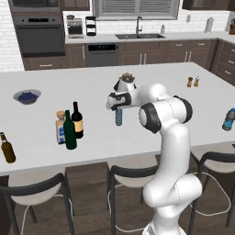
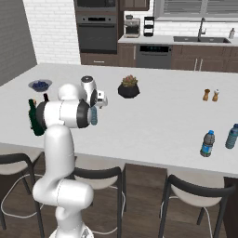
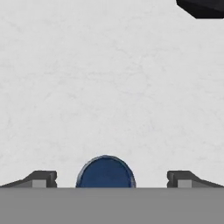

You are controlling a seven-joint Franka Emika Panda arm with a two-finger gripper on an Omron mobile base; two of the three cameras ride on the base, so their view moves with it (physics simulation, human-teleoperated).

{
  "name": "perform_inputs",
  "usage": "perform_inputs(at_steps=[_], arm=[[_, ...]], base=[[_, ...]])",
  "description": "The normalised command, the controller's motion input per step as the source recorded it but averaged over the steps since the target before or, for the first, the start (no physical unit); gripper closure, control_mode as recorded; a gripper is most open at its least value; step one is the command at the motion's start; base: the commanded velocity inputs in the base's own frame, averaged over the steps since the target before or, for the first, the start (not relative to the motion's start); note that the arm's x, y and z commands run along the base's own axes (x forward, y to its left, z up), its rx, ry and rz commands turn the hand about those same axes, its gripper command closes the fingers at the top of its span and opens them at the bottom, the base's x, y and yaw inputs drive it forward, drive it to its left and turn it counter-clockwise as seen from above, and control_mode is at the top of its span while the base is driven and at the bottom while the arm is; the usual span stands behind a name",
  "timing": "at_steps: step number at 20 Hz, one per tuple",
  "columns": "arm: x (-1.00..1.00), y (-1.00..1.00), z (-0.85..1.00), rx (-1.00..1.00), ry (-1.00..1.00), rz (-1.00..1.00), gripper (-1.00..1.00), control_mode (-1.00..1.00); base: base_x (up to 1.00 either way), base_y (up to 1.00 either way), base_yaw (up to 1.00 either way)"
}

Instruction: Move the plastic bottles in the middle to the plastics group, and the glass bottles in the middle to the glass group.

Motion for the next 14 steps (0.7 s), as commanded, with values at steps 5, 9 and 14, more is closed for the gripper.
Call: perform_inputs(at_steps=[5,9,14], arm=[[0.0,0.0,0.05,0.03,-0.09,0.0,-1.0,-1.0],[0.0,0.0,-0.06,0.01,-0.06,0.0,-1.0,-1.0],[0.0,0.0,-0.09,0.0,0.0,0.0,-1.0,-1.0]], base=[[0.0,0.0,0.0],[0.0,0.0,0.0],[0.0,0.0,0.0]])
